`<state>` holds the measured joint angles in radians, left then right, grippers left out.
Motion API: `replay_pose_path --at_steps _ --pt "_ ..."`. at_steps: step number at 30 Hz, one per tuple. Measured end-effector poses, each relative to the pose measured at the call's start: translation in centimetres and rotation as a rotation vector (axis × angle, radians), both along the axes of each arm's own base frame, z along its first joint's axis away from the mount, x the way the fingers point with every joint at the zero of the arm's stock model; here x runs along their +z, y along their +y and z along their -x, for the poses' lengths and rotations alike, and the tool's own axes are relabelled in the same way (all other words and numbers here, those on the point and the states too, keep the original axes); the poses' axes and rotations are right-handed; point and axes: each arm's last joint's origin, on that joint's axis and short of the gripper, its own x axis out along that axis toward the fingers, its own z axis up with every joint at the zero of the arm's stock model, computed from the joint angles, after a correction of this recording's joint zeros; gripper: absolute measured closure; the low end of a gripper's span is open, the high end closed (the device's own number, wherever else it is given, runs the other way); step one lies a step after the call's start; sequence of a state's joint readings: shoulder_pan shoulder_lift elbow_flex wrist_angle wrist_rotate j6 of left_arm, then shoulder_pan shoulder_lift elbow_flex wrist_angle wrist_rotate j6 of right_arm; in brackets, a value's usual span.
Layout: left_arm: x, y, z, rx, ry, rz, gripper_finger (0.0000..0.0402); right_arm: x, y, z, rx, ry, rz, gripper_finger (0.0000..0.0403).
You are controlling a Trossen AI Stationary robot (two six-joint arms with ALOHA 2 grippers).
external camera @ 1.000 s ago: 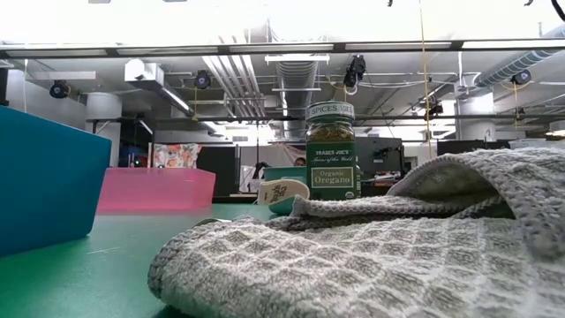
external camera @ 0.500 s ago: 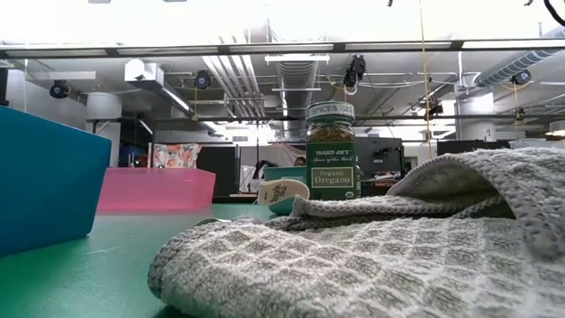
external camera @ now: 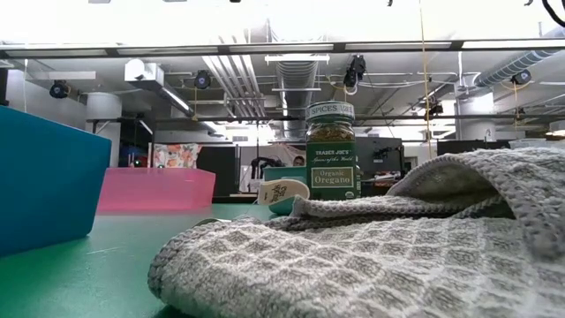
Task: Sort spices by type
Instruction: Put the top brown seasoning bottle into the light blue bin
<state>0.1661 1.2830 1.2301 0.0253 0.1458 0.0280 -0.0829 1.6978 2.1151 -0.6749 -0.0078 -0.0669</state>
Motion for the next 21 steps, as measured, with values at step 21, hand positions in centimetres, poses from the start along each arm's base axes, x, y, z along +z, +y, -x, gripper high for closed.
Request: replay_pose_path --at_steps 21 --pt "1.8 0.3 5.8 0.300 0.056 0.178 0.0135 -6.7 -1.0 5.6 -0.204 0.016 -0.160 0.0235"
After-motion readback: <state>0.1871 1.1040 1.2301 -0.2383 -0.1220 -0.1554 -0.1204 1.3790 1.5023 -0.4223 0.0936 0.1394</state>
